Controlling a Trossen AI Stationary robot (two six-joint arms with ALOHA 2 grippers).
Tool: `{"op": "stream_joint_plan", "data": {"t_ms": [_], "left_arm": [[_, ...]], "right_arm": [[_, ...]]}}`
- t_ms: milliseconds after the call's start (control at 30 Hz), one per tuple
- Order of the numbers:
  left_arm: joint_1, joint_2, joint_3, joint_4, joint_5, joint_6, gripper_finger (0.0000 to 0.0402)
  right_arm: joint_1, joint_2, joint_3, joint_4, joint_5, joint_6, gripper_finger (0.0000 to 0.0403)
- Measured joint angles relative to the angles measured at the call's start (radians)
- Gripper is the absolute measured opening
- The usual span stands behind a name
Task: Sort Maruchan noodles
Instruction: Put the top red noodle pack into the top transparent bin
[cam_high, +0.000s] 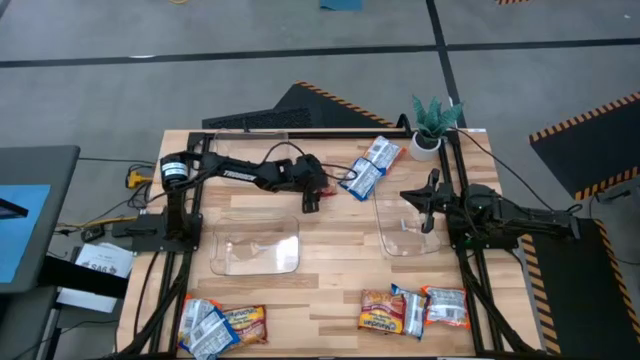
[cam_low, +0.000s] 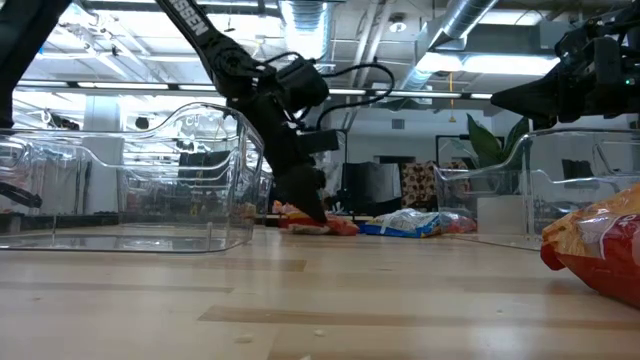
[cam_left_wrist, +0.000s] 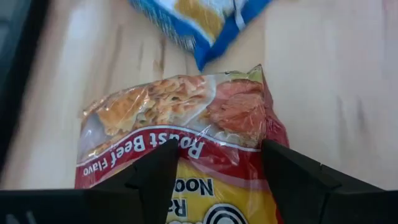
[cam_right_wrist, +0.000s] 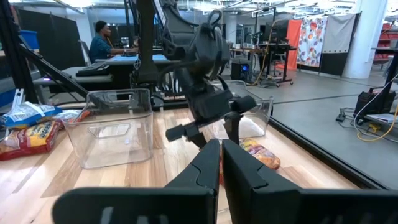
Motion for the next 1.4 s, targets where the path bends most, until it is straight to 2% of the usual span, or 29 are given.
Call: {"op": "stream_joint_plan", "data": {"t_ms": [100,167,233,300,367,533,800,933,1067,1200,1300,1400], "left_arm": [[0.000,0.022,0.001,0.013,-0.038,0.000,0.0207],[-0.001,0.023,0.001,0.009,-0.071,0.006,0.0178],[-0.002,0.023,0.001,0.005,-0.096,0.011,0.0122],[-0.001,0.022,0.001,0.005,-0.103,0.011,0.0049],[0.000,0.020,0.001,0.004,-0.106,0.010,0.0018],[-0.006,-0.025,-0.005,0.011,-0.090,0.033,0.0003],[-0.014,-0.292,-0.005,0.011,-0.089,0.102,0.0000],[-0.013,-0.451,-0.004,-0.028,-0.145,0.135,0.0000],[-0.002,-0.606,-0.005,-0.192,-0.265,0.123,0.0000],[0.025,-0.746,-0.061,-0.355,-0.348,0.053,0.0000],[0.059,-0.840,-0.151,-0.444,-0.359,-0.001,0.0000],[0.111,-0.918,-0.257,-0.465,-0.361,-0.019,0.0000]], "right_arm": [[0.000,-0.001,0.000,0.000,0.000,0.000,0.0043],[0.000,-0.001,0.000,0.000,0.000,0.000,0.0043],[0.000,-0.001,0.000,0.000,0.000,0.000,0.0043],[0.000,-0.001,0.000,0.000,0.000,0.000,0.0043],[0.000,-0.001,0.000,0.000,0.000,0.000,0.0043],[0.000,-0.001,0.000,0.000,0.000,0.000,0.0043],[0.000,-0.001,0.000,0.000,0.000,0.000,0.0043],[0.000,-0.001,0.000,0.000,0.000,0.000,0.0043],[0.000,-0.001,0.000,0.000,0.000,0.000,0.0043],[0.000,-0.001,0.000,0.000,0.000,0.000,0.0043],[0.000,-0.001,0.000,0.000,0.000,0.000,0.0043],[0.000,-0.001,0.000,0.000,0.000,0.000,0.0043]]}}
